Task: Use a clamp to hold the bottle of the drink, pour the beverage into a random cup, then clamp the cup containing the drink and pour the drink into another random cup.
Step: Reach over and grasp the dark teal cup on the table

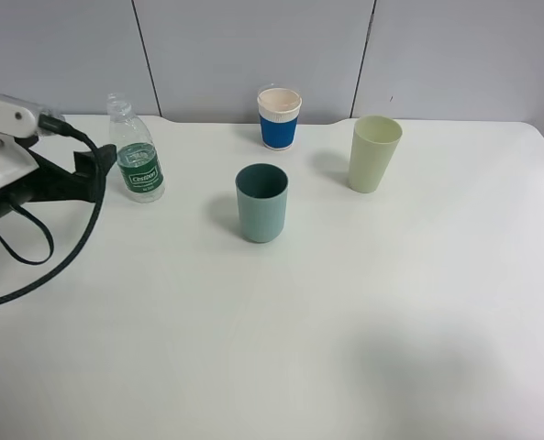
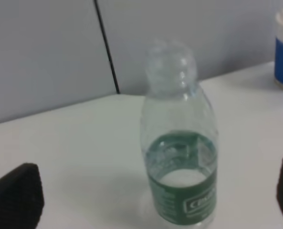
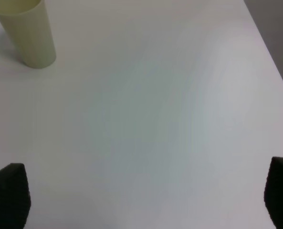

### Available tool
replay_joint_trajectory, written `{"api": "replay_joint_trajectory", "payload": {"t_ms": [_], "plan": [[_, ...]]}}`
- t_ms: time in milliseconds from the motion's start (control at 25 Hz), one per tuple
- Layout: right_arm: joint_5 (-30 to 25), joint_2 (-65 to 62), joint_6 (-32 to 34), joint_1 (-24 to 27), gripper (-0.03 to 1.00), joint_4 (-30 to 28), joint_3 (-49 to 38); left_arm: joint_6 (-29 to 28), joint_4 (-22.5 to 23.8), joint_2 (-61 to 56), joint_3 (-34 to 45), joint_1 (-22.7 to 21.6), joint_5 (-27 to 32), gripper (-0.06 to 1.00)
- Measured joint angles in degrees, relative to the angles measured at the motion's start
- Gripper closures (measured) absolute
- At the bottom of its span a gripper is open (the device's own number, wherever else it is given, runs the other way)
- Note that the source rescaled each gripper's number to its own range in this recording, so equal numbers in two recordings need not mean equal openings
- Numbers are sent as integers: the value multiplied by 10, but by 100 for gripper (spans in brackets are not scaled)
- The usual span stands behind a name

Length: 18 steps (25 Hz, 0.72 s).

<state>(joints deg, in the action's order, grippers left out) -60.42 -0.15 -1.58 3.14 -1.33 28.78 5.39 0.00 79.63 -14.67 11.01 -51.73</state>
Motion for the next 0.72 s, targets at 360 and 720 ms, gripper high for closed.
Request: {"api": "replay_joint_trajectory", "payload": {"t_ms": [360,720], "plan": [[0,0,0,0,2,0,0,-14,-61,-282,-2,0,207,-5],[0,0,0,0,2,0,0,-12,-46,-471,-107,0,495,-5]]}}
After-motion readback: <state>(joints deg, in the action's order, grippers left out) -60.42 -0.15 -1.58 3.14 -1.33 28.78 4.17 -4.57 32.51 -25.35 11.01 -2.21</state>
